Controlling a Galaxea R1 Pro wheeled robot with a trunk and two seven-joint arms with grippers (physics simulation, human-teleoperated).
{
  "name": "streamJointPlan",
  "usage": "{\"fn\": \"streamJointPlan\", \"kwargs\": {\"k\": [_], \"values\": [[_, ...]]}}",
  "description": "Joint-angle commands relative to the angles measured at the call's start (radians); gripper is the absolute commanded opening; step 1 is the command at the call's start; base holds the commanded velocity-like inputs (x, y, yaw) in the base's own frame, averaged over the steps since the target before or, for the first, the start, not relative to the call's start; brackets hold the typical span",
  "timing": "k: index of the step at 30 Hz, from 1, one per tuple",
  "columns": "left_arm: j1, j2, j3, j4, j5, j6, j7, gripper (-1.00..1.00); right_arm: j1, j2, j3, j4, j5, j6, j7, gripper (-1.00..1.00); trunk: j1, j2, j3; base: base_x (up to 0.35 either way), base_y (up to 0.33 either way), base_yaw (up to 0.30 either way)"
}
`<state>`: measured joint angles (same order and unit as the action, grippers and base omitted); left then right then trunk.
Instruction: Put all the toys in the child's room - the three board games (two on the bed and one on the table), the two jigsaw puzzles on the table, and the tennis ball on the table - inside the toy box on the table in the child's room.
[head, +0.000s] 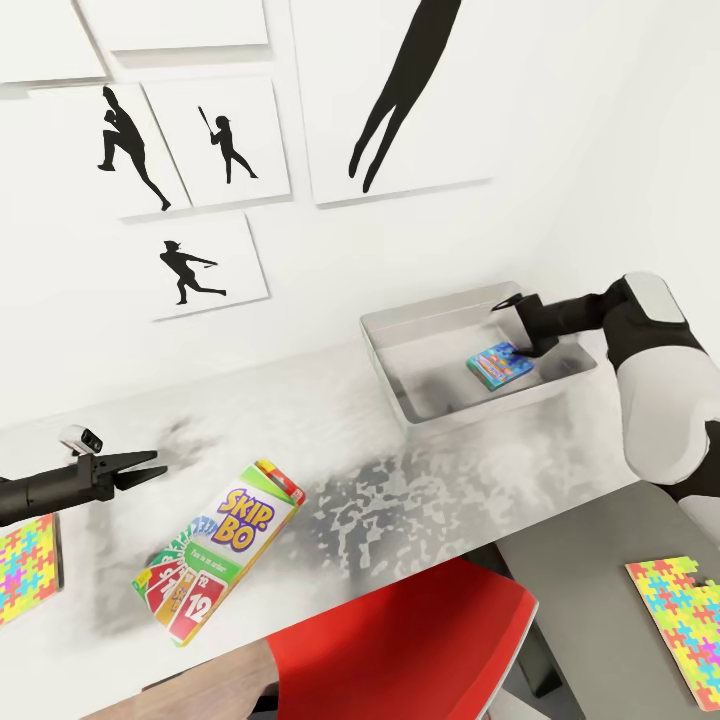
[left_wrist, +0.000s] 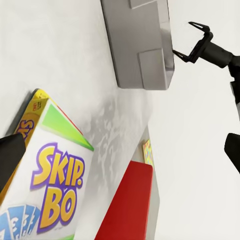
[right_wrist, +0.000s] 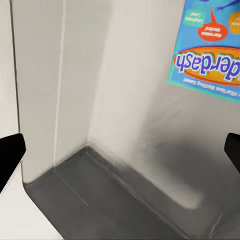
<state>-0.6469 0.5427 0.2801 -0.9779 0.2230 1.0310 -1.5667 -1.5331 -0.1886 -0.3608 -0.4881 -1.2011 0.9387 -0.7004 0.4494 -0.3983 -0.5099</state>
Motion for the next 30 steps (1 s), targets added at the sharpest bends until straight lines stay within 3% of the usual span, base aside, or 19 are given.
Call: {"fn": "streamJointPlan", "kwargs": {"k": [1,16,30], "values": [[0.0,0.0,0.0,0.0,-0.001,0.011,-0.004,1.0,-0.001,0.001,-0.004,-0.011,-0.008,0.003,-0.011,1.0,0.001,-0.002,-0.001,0.0,0.0,0.0],[0.0,0.002,-0.001,0.0,-0.002,0.011,-0.004,1.0,-0.002,0.01,-0.004,-0.069,-0.013,0.014,-0.013,1.0,0.001,-0.002,-0.001,0.0,0.0,0.0],[0.0,0.002,0.0,0.0,-0.001,0.008,-0.004,1.0,0.007,0.012,-0.007,-0.179,-0.026,0.108,-0.013,1.0,0.001,-0.002,0.006,0.0,0.0,-0.075]]}}
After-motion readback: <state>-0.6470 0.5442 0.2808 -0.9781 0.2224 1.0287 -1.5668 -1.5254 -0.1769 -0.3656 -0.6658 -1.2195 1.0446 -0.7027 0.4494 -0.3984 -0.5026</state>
